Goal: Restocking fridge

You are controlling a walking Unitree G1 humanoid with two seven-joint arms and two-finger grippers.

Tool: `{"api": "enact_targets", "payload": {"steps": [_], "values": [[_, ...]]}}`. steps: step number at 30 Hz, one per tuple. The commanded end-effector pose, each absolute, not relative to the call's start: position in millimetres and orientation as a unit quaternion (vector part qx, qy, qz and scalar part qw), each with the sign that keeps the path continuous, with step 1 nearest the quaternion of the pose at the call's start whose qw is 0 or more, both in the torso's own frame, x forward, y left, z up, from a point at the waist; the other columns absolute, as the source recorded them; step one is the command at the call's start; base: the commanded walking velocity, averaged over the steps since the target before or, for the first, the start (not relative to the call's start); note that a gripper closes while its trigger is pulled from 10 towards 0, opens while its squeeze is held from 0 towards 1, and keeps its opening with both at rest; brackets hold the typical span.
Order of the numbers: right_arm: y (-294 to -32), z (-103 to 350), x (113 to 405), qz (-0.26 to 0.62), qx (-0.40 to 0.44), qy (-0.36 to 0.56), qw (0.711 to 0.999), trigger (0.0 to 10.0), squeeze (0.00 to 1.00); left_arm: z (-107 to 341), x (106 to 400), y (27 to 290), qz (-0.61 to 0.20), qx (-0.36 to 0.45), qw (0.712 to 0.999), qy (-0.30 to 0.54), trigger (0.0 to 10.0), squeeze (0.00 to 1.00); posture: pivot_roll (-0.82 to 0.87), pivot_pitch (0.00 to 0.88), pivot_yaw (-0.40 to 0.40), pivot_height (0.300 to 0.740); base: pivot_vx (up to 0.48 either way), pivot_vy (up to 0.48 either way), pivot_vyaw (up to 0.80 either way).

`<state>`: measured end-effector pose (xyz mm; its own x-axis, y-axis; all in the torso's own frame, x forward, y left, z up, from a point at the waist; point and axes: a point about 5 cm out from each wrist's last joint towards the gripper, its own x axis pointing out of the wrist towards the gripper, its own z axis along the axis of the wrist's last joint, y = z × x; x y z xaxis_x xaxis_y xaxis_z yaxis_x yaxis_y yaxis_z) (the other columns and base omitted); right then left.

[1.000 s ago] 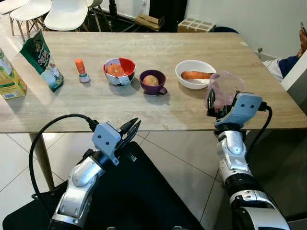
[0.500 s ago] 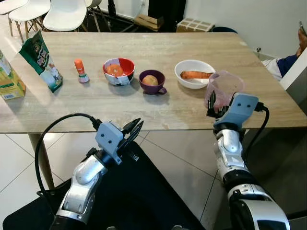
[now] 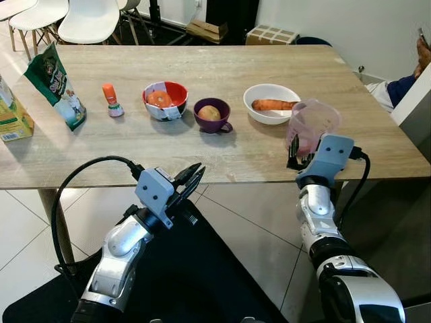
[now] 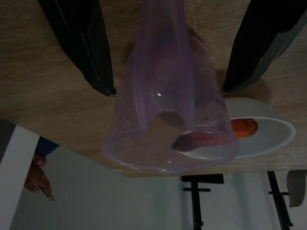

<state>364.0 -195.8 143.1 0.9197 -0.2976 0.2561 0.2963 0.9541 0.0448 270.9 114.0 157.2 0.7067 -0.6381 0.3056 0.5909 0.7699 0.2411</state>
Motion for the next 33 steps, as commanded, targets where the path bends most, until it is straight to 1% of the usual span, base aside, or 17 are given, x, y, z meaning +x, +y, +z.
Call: {"api": "enact_targets", "payload": {"steps": [1, 17, 33], "values": [[-198.9, 139.4, 364.1, -0.161, 0.006, -0.118, 0.98, 10.0, 0.0, 151.6, 270.7, 112.2, -0.339, 0.06, 0.922, -0.179, 10.0, 0.0, -0.05, 0.128, -0.018, 0.74, 0.0, 0.0, 0.0], [-195.3, 133.6, 367.0, -0.144, 0.023, -0.091, 0.985, 10.0, 0.0, 151.1, 271.6, 112.3, -0.341, 0.061, 0.921, -0.177, 10.0, 0.0, -0.05, 0.129, -0.016, 0.74, 0.0, 0.0, 0.0], [-189.3, 142.7, 375.7, -0.136, 0.029, -0.087, 0.987, 10.0, 0.0, 154.2, 270.7, 112.2, -0.344, 0.057, 0.92, -0.181, 10.0, 0.0, -0.03, 0.135, -0.021, 0.74, 0.0, 0.0, 0.0]]}}
